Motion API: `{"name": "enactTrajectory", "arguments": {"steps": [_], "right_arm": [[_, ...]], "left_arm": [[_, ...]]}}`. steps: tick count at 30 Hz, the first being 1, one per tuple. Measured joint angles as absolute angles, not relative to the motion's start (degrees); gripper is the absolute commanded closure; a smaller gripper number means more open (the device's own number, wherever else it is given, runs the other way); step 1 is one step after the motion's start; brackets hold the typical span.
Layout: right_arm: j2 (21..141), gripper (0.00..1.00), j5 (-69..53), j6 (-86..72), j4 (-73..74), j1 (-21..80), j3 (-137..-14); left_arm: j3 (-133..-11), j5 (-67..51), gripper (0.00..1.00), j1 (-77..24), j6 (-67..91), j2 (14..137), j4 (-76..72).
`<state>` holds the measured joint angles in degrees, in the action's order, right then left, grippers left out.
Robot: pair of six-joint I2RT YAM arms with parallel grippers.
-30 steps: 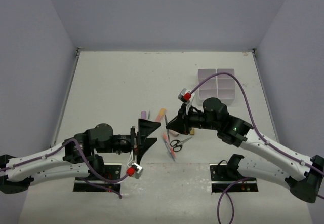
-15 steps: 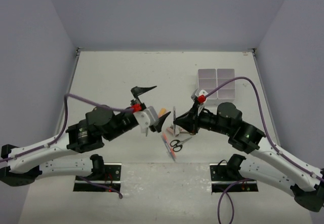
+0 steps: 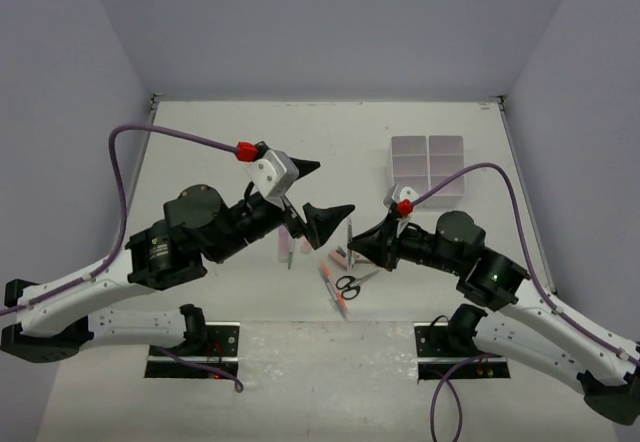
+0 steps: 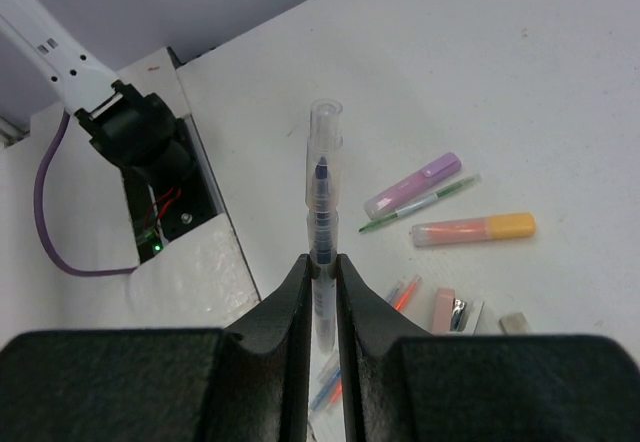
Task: Sort the stationery into containers
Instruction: Close the pen cap on the pen.
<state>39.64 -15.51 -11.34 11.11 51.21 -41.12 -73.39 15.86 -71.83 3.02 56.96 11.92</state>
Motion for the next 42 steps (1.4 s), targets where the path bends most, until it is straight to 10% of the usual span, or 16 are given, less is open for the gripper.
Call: {"name": "enactTrajectory", "arguments": {"steps": [22, 42], "right_arm": [[37.9, 1.00, -22.6, -10.9, 9.4, 51.0, -40.7], [41.3, 1.00, -26.7, -12.0, 10.0, 51.0, -43.9]], "left_arm": [[-60.5, -36.9, 0.03, -42.8, 24.4, 57.7, -3.9], [-55.4, -42.8, 0.16, -42.9, 25.2, 57.2, -11.1]]}}
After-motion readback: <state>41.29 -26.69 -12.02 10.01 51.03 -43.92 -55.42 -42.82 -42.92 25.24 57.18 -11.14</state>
